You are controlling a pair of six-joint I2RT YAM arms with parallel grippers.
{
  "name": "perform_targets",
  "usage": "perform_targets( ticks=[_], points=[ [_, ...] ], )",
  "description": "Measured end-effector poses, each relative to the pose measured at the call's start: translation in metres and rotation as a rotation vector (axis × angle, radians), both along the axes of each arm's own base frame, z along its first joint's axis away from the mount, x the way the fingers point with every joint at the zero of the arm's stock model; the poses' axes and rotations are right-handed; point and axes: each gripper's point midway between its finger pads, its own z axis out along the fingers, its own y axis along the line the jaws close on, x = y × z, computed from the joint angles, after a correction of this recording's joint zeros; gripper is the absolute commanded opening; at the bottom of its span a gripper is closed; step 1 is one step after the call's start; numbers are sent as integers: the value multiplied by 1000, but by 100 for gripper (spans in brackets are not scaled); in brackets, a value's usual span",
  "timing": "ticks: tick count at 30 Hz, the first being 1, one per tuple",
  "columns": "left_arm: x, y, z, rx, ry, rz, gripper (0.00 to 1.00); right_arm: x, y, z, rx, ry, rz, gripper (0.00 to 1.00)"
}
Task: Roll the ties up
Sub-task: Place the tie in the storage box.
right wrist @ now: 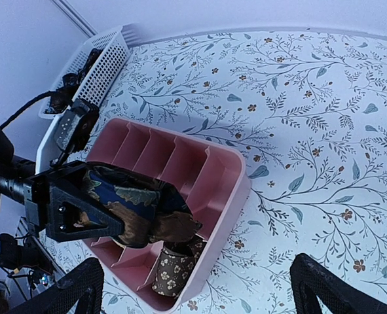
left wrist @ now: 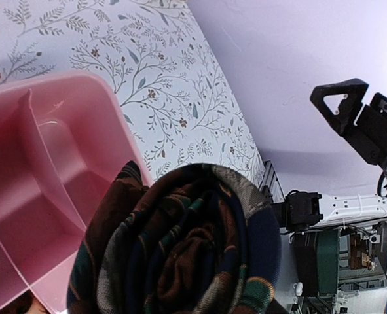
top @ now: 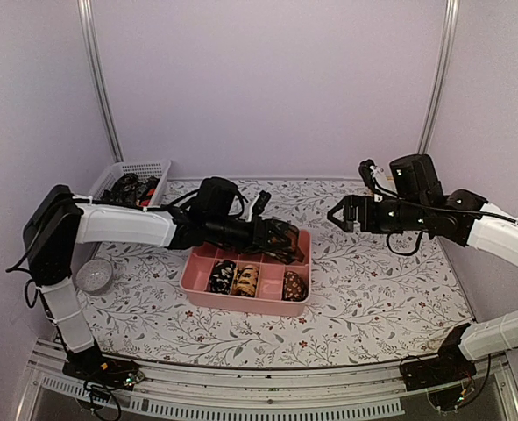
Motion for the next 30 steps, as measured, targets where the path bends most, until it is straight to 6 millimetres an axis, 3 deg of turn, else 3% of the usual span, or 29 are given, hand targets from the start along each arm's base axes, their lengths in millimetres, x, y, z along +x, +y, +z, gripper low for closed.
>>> perform_targets(
  ticks=[8,16,21,30],
  points=[
    [30,3,-29,104,15,23,0,0,2,2,12,-7,8,100],
    [41,11,-44,245,-8,36,0,0,5,4,26,-11,21,100],
    [46,11,-78,344,20,35,0,0,5,4,25,-14,23,100],
    [51,11,-79,456,-24,58,0,0,6,6,26,-20,27,100]
  ],
)
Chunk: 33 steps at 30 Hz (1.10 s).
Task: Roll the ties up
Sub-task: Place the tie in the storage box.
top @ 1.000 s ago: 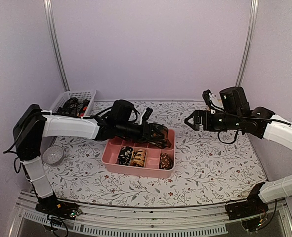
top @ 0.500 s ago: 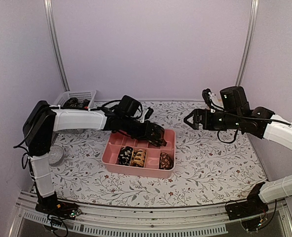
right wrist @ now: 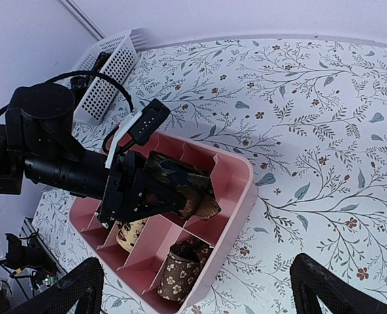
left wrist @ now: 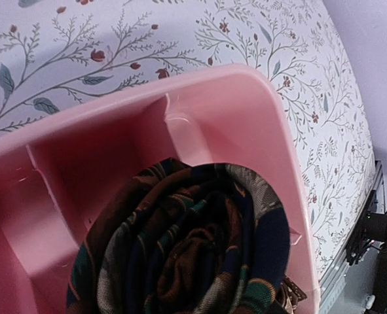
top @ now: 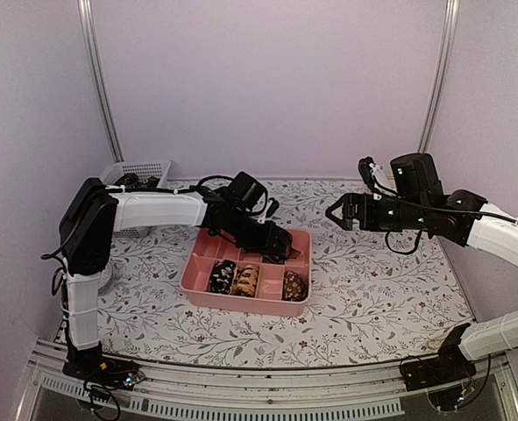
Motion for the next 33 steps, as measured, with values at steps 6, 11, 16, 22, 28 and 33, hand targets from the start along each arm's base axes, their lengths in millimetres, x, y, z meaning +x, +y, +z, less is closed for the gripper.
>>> perform_targets(
  ticks=[6,11,16,22,28,33],
  points=[
    [1,0,2,79,-19,10,0,0,0,1,0,-2,3,100],
    [1,3,1,103,-27,23,0,-2,2,1,7,1,16,100],
    [1,5,-1,106,-23,34,0,-2,4,4,17,-4,23,100],
    [3,8,-1,113,-24,60,0,-1,5,5,22,-9,26,100],
    [7,18,-6,151,-34,107,0,-1,6,7,29,-15,28,100],
    [8,17,-7,163,-26,110,0,-1,9,10,41,-20,41,100]
  ],
)
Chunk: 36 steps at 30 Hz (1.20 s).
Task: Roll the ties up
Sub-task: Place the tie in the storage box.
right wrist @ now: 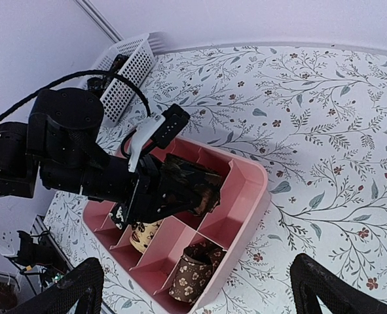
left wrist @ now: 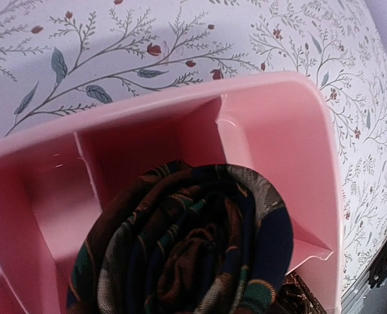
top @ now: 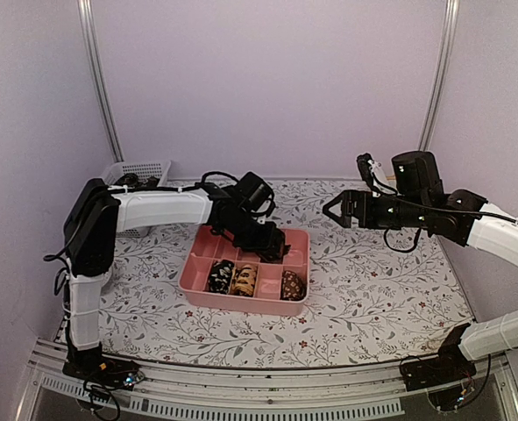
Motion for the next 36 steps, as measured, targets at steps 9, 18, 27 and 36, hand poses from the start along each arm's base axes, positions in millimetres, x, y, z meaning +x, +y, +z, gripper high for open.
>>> perform_targets(
  ticks=[9,18,27,36],
  points=[
    [7,-5,-12,125,33,7,11,1,6,0,14,2,21,100],
    [2,17,-32,336,61,43,19,3,12,4,35,-7,37,100],
    [-7,36,-38,476,89,86,43,2,14,4,41,-6,49,100],
    [-4,39,-26,475,68,109,62,1,14,4,42,-5,50,100]
  ],
)
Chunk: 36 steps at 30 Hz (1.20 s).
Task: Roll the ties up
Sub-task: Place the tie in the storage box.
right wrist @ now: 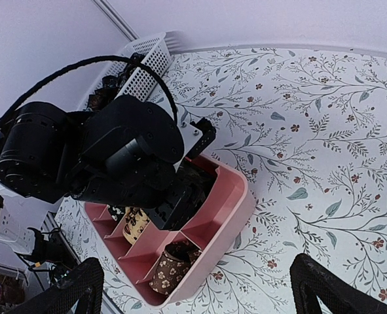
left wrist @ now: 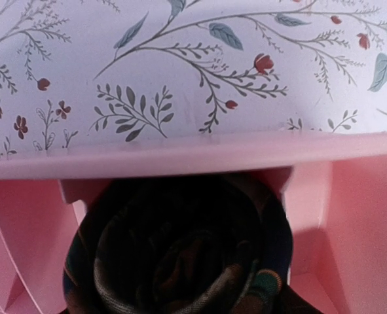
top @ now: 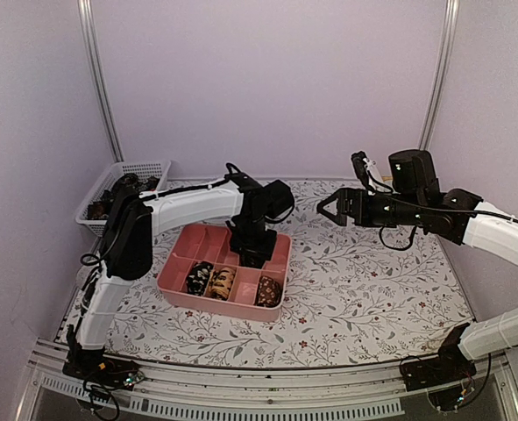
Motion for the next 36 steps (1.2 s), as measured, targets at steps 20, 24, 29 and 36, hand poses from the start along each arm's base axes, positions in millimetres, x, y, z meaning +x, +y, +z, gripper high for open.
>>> perform_targets(
  ticks=[20,24,29,36],
  points=[
    [2,5,14,6,-32,-3,74,0,0,1,3,-4,0,100],
    [2,5,14,4,-33,0,74,0,0,1,3,-4,0,100],
    [4,3,23,-16,-51,5,74,0,0,1,3,-5,0,100],
    [6,-1,65,-96,-109,7,74,0,0,1,1,-6,1,100]
  ],
)
